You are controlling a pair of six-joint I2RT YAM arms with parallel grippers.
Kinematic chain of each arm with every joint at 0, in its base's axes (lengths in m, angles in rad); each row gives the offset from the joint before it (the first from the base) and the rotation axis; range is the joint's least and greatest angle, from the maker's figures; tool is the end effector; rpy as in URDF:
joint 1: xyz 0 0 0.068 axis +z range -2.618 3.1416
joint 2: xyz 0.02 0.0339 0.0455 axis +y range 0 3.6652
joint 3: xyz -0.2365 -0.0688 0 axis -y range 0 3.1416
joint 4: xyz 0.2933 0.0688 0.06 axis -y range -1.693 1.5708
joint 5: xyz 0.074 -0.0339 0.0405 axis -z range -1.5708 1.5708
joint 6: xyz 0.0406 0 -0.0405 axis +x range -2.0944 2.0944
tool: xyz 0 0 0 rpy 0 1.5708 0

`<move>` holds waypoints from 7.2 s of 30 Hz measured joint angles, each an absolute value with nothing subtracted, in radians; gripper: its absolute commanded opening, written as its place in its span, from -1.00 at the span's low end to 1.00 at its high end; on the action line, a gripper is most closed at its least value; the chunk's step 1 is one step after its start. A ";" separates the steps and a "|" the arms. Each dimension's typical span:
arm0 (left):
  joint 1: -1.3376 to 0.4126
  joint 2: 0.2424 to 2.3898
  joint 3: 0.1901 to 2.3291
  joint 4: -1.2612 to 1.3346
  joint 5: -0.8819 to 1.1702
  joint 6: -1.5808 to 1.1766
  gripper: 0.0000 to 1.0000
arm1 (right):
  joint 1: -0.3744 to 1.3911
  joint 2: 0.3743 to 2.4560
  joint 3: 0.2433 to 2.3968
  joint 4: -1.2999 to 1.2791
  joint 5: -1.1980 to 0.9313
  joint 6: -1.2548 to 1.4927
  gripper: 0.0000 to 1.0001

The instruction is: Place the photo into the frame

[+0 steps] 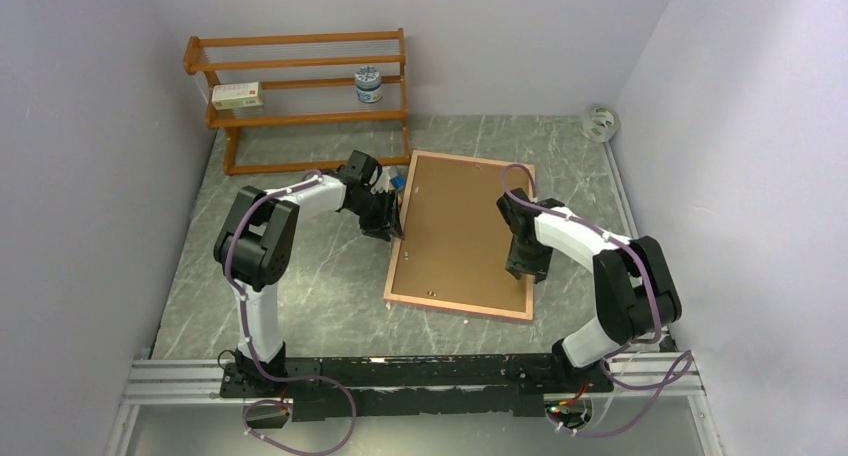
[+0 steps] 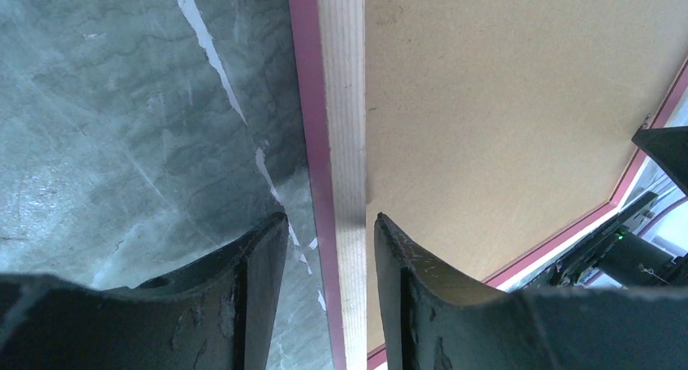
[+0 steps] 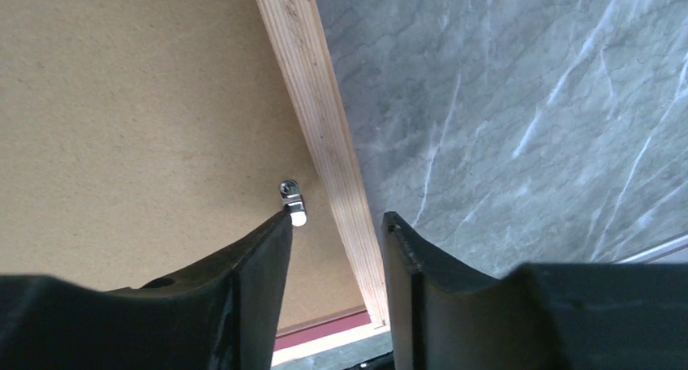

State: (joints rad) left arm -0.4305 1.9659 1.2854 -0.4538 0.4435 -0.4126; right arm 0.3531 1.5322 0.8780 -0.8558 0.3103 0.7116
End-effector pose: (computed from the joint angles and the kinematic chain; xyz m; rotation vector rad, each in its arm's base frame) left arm 0.3776 -0.1926 0.0936 0.1655 2.8060 -0.8323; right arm 0.2736 0.0876 0.1065 0.5328 2.8629 -0.3475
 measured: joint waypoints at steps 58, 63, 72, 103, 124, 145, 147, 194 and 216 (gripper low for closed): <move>-0.430 1.963 1.280 -0.461 0.441 -0.412 -0.06 | 0.368 1.529 0.865 -0.757 0.386 0.556 -0.11; -0.430 1.963 1.280 -0.461 0.441 -0.412 -0.05 | 0.368 1.497 0.852 -0.669 0.364 0.572 0.03; -0.430 1.963 1.280 -0.461 0.441 -0.412 -0.06 | 0.370 1.470 0.828 -0.646 0.313 0.571 -0.04; -0.430 1.963 1.280 -0.461 0.440 -0.412 -0.06 | 0.375 1.528 0.851 -0.710 0.389 0.541 -0.54; -0.430 1.962 1.280 -0.461 0.439 -0.413 -0.05 | 0.374 1.432 0.892 -0.700 0.329 0.572 0.04; -0.415 1.907 1.164 -0.355 0.525 -0.477 -0.73 | 0.605 1.845 1.033 -0.098 -0.276 0.904 -0.48; -0.412 1.907 1.161 -0.352 0.531 -0.483 -0.74 | 0.630 1.868 1.047 -0.068 -0.303 0.921 -0.48; -0.402 1.900 1.155 -0.367 0.546 -0.480 -0.93 | 0.674 1.855 0.851 0.284 -0.323 1.085 -0.81; -0.407 1.940 1.195 -0.497 0.648 -0.388 -0.68 | 0.735 1.660 0.642 0.362 -0.054 1.147 -0.40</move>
